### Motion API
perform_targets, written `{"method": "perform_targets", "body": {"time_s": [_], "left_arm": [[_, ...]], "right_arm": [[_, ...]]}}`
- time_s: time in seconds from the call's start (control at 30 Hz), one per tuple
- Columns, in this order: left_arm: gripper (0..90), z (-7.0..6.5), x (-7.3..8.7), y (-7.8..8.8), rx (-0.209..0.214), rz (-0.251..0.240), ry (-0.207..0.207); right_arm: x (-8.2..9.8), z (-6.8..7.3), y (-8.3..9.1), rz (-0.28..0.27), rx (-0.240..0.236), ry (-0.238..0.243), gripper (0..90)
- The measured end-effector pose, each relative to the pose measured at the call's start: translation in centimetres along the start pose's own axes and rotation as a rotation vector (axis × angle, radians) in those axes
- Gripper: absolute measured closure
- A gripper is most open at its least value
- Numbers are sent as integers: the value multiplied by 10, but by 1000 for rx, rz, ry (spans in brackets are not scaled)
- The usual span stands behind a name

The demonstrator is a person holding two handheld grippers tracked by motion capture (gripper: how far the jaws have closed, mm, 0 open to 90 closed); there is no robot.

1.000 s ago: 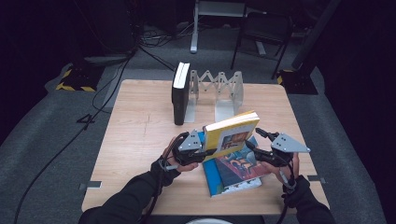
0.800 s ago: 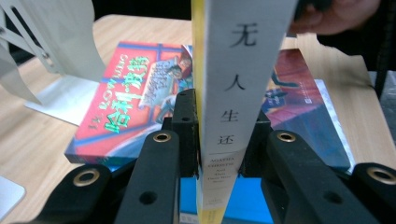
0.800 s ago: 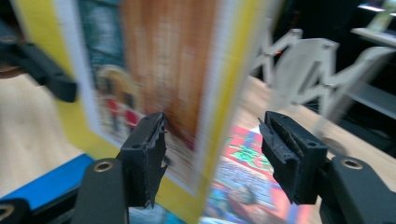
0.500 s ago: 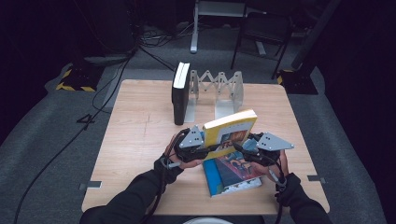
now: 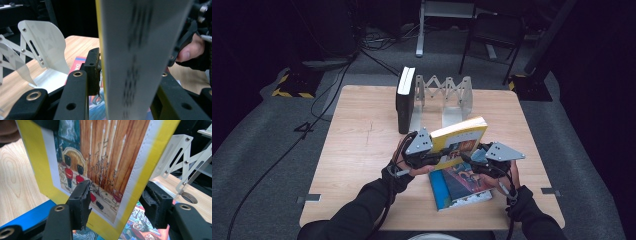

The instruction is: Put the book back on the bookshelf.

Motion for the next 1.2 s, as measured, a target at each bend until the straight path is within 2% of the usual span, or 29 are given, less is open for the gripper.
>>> {"method": "perform_targets", "body": {"time_s": [0.1,0.17,0.23,0.33,0.4,0.43,0.47,0.57,0.63,0.73,0.8,0.93,1.03,1.2], "left_arm": [[642,3,-4,-1,1,-6,5],[717,3,-4,-2,-16,3,4],[731,4,-4,-1,-30,6,5],[732,8,-3,1,-46,7,19],[733,11,-2,3,-54,7,34],[734,13,-2,5,-60,6,38],[736,14,-1,6,-60,7,37],[740,19,0,9,-76,6,45],[743,23,0,11,-94,9,46],[746,31,0,16,-136,18,26],[747,35,1,19,-160,21,27],[747,50,3,27,-242,28,35],[748,62,4,34,-306,31,50],[749,84,11,47,-420,47,89]], "right_arm": [[3,-1,1,7,-9,-9,427],[13,-5,8,34,2,-1,411],[22,-11,18,64,21,-6,392],[32,-20,33,107,63,-8,359],[36,-28,41,116,121,3,353],[38,-33,44,112,131,-17,348],[40,-39,47,115,137,-59,340],[48,-50,50,141,182,-103,341],[51,-54,51,155,190,-134,342],[55,-57,52,188,207,-156,340],[55,-57,51,192,201,-158,340],[55,-56,48,197,189,-163,339],[56,-53,46,206,179,-158,339],[58,-56,48,205,190,-182,342]]}}
Point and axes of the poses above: each handheld gripper's, and its own axes: y roughly backward along the jaws, x roughly out of its underside, z roughly to its left, the point moved 4 cm from there along -y, roughly forward along the jaws, and after that the axes turned 1 degree about -z, right-handed, at the moved point
